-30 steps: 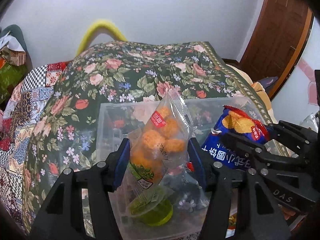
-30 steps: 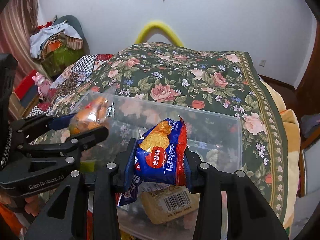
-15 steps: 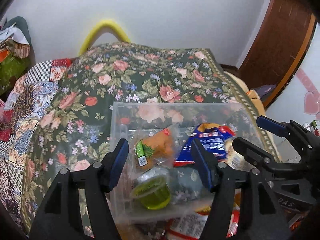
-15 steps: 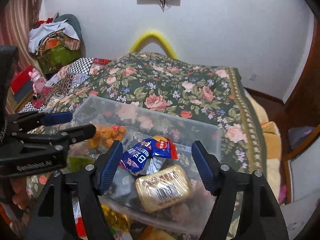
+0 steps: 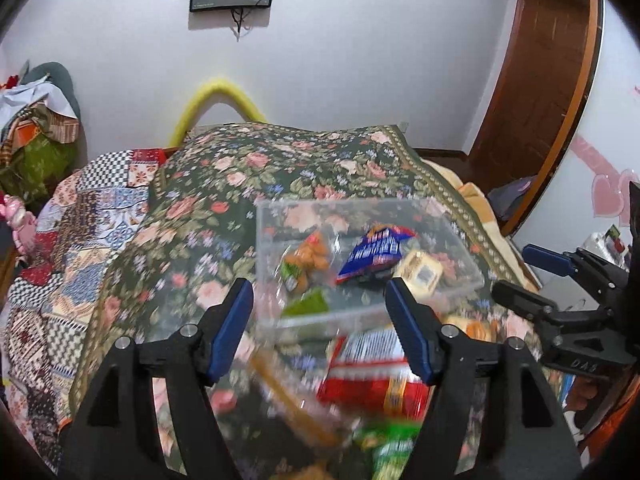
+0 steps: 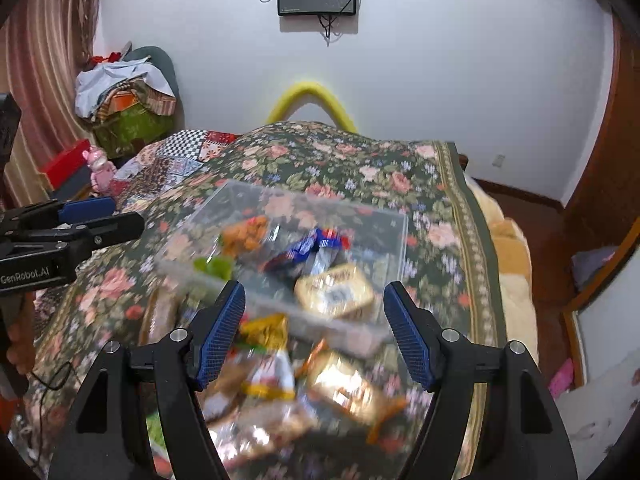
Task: Organize snacks
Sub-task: 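Lower puff bag and cracker packet into the clear box and release both, then grasp the cookie pack with left tool while right tool grasps the wafer roll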
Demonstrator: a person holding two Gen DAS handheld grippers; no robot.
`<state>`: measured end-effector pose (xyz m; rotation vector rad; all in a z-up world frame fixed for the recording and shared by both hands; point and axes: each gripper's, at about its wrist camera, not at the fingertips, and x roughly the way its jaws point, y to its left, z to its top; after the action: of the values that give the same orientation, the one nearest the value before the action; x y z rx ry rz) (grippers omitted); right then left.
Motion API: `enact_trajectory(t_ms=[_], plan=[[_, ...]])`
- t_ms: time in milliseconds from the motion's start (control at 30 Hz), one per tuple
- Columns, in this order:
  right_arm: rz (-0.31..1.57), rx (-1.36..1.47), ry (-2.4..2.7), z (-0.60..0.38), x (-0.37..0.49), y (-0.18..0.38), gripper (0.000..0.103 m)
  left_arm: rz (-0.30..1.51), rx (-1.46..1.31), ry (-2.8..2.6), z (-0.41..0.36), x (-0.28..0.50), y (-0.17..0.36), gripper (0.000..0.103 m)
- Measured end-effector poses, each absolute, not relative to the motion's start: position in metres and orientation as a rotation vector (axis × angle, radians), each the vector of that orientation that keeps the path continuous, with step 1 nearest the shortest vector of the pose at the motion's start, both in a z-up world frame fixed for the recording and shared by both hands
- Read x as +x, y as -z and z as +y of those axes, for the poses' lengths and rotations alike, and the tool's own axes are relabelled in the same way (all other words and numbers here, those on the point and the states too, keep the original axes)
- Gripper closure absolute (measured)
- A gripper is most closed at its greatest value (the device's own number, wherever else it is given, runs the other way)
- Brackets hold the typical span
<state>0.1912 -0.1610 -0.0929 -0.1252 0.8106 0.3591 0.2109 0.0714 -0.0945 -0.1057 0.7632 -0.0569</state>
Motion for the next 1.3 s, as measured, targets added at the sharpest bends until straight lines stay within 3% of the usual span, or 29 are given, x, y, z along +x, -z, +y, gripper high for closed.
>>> enact_trajectory(t_ms=[533, 700, 1233, 1300], plan=[[1.055, -0.088, -0.347, -0.156, 0.151, 0.177, 0.033, 0.948, -0.124, 0.028, 0.074, 0.124, 0.178, 0.033], [1.066, -0.082, -0.335, -0.140, 0.153, 0.186, 0.022, 0.970, -0.113, 0.029, 0.069, 0.114, 0.190, 0.033], [1.079, -0.116, -0.293, -0.177, 0.124, 0.189, 0.023, 1.000, -0.108, 0.043, 0.068, 0.100, 0.220, 0.030], [1.071, -0.113, -0.289, -0.182, 0.123, 0.187, 0.024, 0.996, -0.112, 0.046, 0.068, 0.101, 0.222, 0.034]])
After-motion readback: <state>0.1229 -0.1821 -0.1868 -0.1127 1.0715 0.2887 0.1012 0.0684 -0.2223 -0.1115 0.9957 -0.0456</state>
